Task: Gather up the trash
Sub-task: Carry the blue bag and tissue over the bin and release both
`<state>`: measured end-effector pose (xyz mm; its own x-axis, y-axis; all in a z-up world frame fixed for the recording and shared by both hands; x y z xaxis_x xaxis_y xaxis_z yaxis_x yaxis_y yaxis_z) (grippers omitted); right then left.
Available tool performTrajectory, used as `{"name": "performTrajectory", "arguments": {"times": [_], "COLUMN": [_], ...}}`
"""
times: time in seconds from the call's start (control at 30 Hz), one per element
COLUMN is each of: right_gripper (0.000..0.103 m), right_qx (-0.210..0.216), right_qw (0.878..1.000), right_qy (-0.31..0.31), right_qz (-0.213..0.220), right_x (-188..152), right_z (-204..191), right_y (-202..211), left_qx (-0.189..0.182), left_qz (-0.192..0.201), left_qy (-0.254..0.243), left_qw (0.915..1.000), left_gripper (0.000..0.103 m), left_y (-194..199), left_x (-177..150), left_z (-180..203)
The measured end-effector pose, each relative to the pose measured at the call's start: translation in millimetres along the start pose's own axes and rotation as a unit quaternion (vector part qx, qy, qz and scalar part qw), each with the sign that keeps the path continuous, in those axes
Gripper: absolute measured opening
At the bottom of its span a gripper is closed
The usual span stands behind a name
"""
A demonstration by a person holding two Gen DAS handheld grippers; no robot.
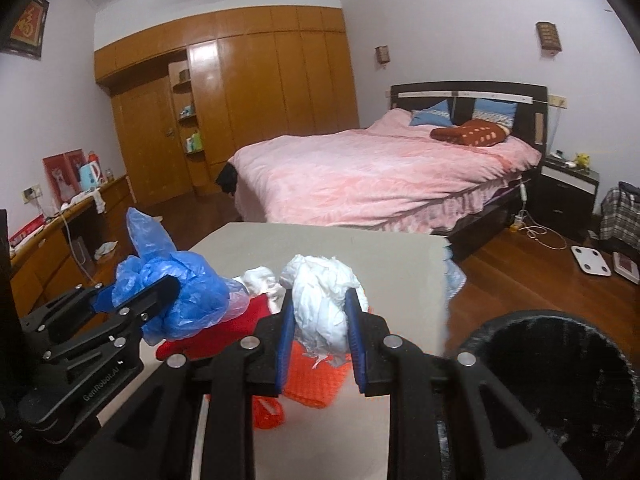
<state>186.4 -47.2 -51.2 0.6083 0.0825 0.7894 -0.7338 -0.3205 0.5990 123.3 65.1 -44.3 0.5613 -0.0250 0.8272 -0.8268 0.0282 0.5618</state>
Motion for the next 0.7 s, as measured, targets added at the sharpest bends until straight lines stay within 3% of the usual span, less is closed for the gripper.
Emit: {"name": "performTrajectory", "arguments": {"times": [0.7], "right_gripper": [0.024], "right_qx": [-0.101], "right_qw": [0.993], "right_qy": [-0.063], "right_qz": [0.017], "right_x": [-25], "right_z": [100], "right_y": [61], "left_qx": [-0.094], "left_qz": [0.002], "left_qy": [-0.052], "left_qw": [0.9942], "left_gripper": [0.033], "left_y": [-12], "left_x": [9], "left_z": [104]}}
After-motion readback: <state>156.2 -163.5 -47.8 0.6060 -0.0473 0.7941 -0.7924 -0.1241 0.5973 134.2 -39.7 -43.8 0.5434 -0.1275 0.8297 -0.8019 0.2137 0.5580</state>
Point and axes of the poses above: each gripper's, at about its wrist camera, not at the fingertips, and y roughly against the way its jaws point, z to its right, x to its top, the point moved 4 cm from there along -y, roughly the way its jaws point, and after that the axes turned 10 degrees about -z, right-handed, at the moved point
